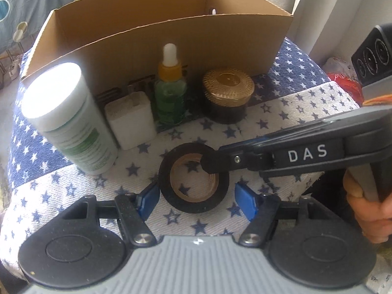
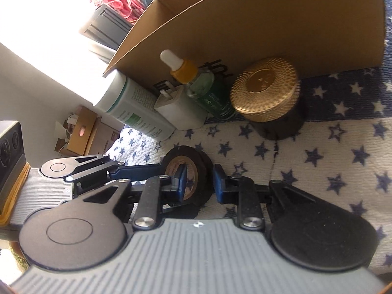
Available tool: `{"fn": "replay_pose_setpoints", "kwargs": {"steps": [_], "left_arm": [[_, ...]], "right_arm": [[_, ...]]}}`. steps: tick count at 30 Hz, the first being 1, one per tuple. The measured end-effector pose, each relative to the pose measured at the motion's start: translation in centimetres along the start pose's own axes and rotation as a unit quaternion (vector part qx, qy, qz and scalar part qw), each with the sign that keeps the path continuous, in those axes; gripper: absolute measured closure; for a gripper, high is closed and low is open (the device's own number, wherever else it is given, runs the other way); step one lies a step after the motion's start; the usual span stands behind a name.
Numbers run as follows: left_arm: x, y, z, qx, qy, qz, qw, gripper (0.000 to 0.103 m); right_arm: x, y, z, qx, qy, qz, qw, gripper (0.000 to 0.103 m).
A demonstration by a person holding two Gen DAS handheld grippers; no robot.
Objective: Organize rigid objects
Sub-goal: 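Move the right tool to the black tape roll and grasp its rim, then lift the black tape roll and carry it over the box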
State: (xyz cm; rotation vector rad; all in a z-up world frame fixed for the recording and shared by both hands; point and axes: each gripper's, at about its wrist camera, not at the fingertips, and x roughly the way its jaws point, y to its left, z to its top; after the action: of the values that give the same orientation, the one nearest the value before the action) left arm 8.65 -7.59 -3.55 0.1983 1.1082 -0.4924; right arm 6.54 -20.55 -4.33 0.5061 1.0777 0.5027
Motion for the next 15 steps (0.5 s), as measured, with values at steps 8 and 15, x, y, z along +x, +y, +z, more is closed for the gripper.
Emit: {"fn": "replay_pose_setpoints", "kwargs": {"steps": [8, 15], "left_arm": [[1.3, -1.6, 0.1, 0.047, 0.000, 0.009, 0.9988, 0.035], [1.9, -2.0, 0.2, 0.061, 0.007, 0.019, 0.9979, 0.035]], "right_arm": [[-0.6, -1.7, -0.7, 0.028, -0.020, -0.021, 0.999, 0.080], [-0.4, -0.9, -1.2, 0.002, -0.034, -0.040, 0.999, 0.080]]}}
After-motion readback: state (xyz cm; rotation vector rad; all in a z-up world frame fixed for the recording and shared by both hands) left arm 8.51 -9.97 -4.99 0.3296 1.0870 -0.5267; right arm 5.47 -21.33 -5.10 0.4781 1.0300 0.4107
